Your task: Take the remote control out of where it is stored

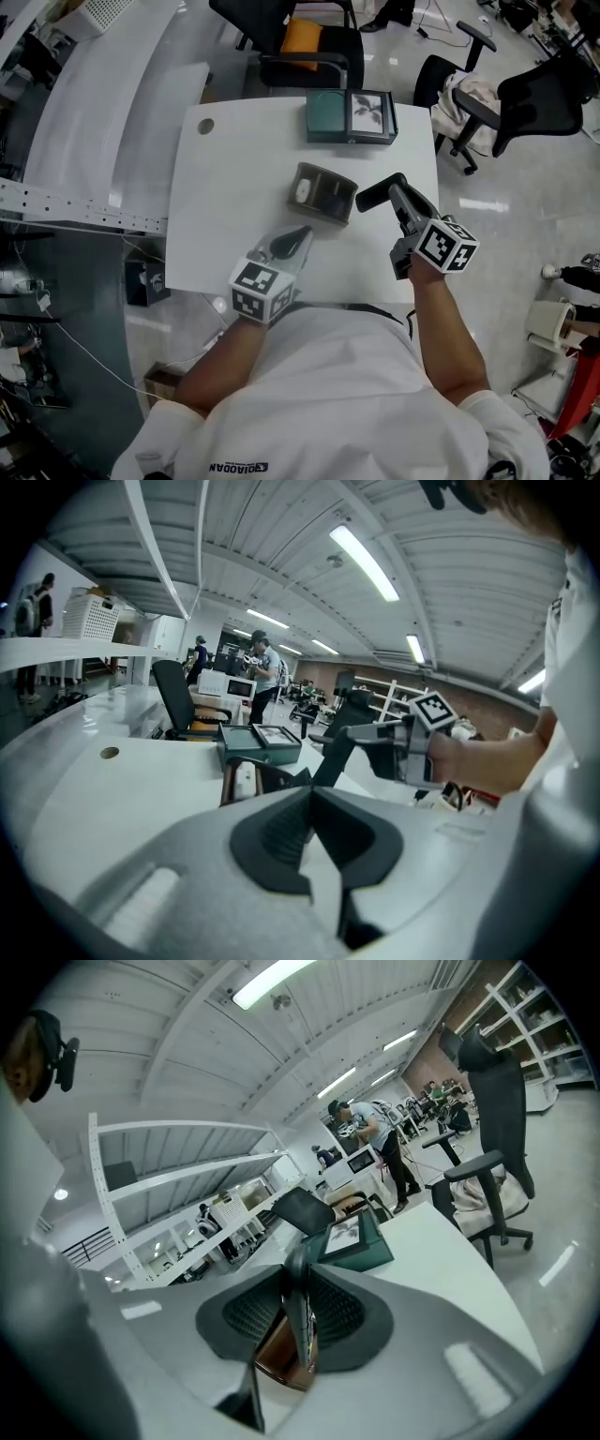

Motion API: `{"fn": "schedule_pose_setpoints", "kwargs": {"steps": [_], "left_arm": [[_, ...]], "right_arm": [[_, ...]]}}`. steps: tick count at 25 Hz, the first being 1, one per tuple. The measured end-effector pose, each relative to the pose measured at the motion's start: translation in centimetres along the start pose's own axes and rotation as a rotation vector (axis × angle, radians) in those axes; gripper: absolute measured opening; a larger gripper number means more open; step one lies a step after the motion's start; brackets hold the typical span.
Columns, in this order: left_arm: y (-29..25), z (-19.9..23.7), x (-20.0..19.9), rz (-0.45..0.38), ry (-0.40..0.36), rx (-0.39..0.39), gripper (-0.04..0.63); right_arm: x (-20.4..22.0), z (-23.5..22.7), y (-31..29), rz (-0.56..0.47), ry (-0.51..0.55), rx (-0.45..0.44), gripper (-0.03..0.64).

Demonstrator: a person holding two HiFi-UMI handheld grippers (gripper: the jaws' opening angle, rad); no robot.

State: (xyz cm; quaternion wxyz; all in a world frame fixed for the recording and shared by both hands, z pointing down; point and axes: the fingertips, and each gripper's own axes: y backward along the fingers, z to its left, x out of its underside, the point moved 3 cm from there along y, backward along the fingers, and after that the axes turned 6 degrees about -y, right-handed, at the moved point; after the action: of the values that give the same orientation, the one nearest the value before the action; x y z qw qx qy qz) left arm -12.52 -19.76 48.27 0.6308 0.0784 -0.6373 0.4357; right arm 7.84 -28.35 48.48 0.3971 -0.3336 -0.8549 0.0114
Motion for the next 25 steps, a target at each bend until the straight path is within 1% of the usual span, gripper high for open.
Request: {"fn": "schedule_pose_setpoints", "kwargs": {"steps": [4, 7, 10, 15, 18, 20, 22, 25], "left_arm": [[-0.3, -0.4, -0.2, -0.004, 0.017, -0.002, 0.003], [-0.3, -0.8, -0.4, -0.005, 0.015, -0.007, 0.003], [-0.1, -1.1, -0.4, -0.005, 0.01, -0.015, 0.003], [0.4, -1.4, -0.2, -0.002, 0.015, -0.042, 0.003], [0.8, -1.5, -0.1, -0.002, 0.02, -0.06, 0.003], [1.0, -1.5, 0.0, -0.003, 0.025, -0.072, 0.003], [1.1, -1.6, 0.1, -0.004, 0.031, -0.084, 0.003], [1.2, -1.8, 0.2, -0.006, 0.038, -0.099, 0.003]], "right_arm": [[-0.4, -2.2, 1.2, -0.009, -0.021, 0.037, 0.095], [-0.1, -3.9, 1.6, -0.01, -0.034, 0.066, 0.095], [0.4, -5.5, 1.6, -0.021, -0.071, 0.08, 0.095], [1.6, -8.4, 1.0, -0.038, -0.198, 0.09, 0.094], [2.3, -9.7, 0.6, -0.055, -0.315, 0.062, 0.095], [2.8, -10.5, 0.4, -0.061, -0.373, 0.05, 0.095], [3.3, -11.3, 0.4, -0.047, -0.375, 0.061, 0.095], [3.8, -12.3, 0.4, -0.001, -0.326, 0.102, 0.104]]}}
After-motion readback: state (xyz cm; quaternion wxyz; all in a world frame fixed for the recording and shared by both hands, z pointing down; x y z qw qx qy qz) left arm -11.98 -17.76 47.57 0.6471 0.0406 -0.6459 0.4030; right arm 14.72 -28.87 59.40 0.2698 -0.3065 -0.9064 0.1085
